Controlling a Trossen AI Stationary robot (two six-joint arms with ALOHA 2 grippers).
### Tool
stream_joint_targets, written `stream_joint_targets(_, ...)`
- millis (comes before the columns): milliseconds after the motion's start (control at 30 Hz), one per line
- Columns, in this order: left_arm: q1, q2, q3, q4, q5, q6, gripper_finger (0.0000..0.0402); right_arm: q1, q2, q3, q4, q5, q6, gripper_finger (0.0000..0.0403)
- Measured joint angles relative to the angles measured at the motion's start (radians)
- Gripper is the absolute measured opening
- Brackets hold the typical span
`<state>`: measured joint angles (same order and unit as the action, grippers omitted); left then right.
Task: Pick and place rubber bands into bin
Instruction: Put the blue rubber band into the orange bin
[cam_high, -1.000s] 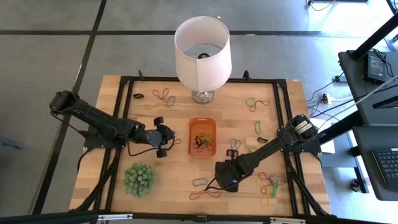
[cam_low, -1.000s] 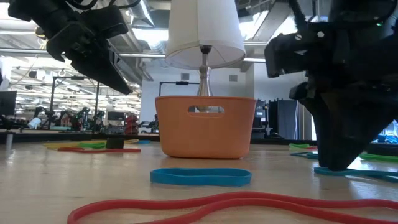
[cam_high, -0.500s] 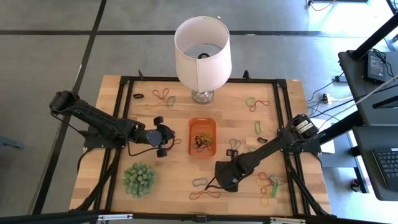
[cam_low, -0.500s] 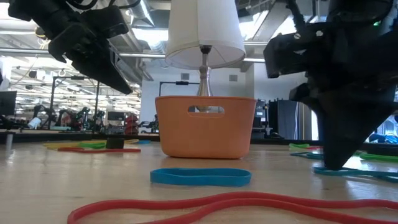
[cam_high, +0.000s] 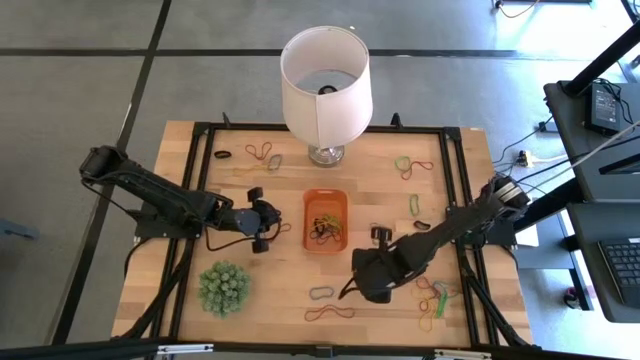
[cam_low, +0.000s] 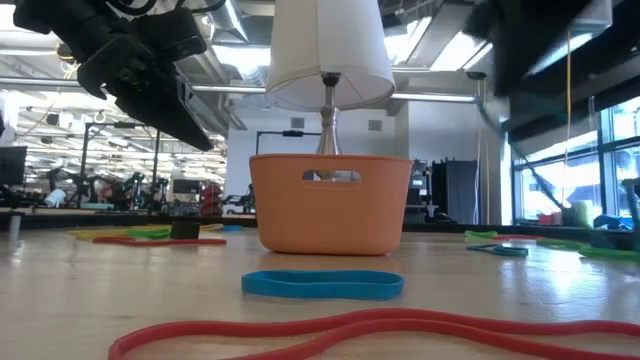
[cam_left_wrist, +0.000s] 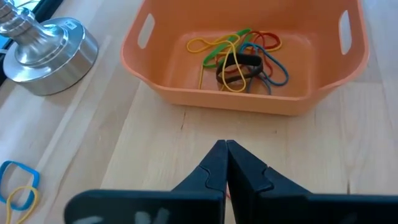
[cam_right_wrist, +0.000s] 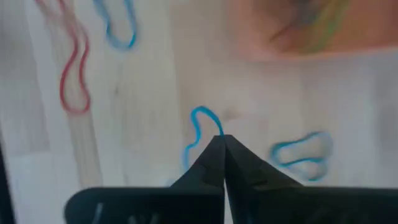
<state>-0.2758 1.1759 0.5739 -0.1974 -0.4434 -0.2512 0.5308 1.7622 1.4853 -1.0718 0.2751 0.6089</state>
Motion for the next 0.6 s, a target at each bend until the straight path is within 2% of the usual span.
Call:
stream_joint_targets(233,0.0,0.0,0.0,0.001,0.026,-0.024,0.0002,-0.023,-0.077,0.19,-0.107,0.17,-0.071,0.0001)
stream_joint_targets(400,0.0,0.0,0.0,0.008,0.027,-0.024,0.0004,-0.079,-0.087,0.342,-0.111,0.271,-0.221,0.0001)
stream_joint_targets(500,0.0,0.0,0.0,0.008,0.027,-0.024,0.0005,-0.134,-0.079,0.409,-0.036,0.277,-0.335,0.0001)
stream_joint_targets(600,0.0,0.0,0.0,0.014,0.027,-0.024,0.0003,-0.193,-0.079,0.417,0.045,0.271,-0.434,0.0001)
